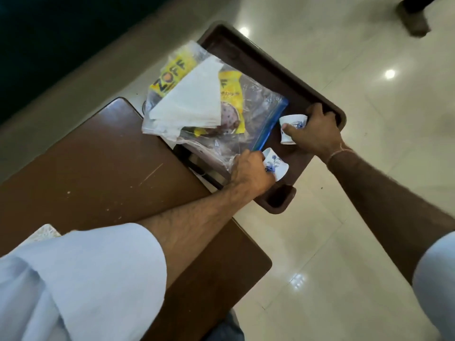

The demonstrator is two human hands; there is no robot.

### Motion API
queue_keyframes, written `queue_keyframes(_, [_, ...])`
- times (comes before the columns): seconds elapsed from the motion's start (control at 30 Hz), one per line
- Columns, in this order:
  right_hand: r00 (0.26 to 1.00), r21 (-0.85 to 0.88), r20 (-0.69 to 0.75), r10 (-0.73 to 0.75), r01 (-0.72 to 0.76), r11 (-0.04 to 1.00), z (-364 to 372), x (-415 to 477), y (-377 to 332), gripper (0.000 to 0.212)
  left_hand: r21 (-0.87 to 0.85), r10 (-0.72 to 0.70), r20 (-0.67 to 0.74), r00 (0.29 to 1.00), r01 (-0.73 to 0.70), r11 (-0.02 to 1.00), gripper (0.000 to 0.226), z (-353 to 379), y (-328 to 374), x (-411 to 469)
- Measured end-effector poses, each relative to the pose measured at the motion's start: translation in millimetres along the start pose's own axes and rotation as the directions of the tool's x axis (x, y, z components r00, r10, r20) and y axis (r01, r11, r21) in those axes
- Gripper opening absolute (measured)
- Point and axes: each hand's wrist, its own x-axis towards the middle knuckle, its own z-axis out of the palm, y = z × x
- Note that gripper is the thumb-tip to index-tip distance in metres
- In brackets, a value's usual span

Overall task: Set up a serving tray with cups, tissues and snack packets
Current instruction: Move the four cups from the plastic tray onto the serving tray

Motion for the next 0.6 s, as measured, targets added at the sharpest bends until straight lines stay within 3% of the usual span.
queue_keyframes(0.2, [0.991, 0.213, 0.128, 0.047, -0.074, 0.974, 7, 10, 5, 0.079, -0.115, 0.017, -0.035, 0.999, -0.021, 0.993, 0.05, 0, 0, 4])
queue_keyframes(0.4, [0.997, 0.204, 0.071, 0.003, -0.017, 0.979, 13, 0, 6, 0.073, -0.343, -0.001, -0.094, 0.996, -0.031, 0.939, 0.025, -19, -14, -17])
queue_keyframes(0.6, [0.993, 0.334, -0.088, -0.073, 0.099, 0.938, 9, -36, -23, 0.064, -0.573, -0.171, -0.268, 0.948, -0.014, 0.82, 0.059, -60, -51, -70])
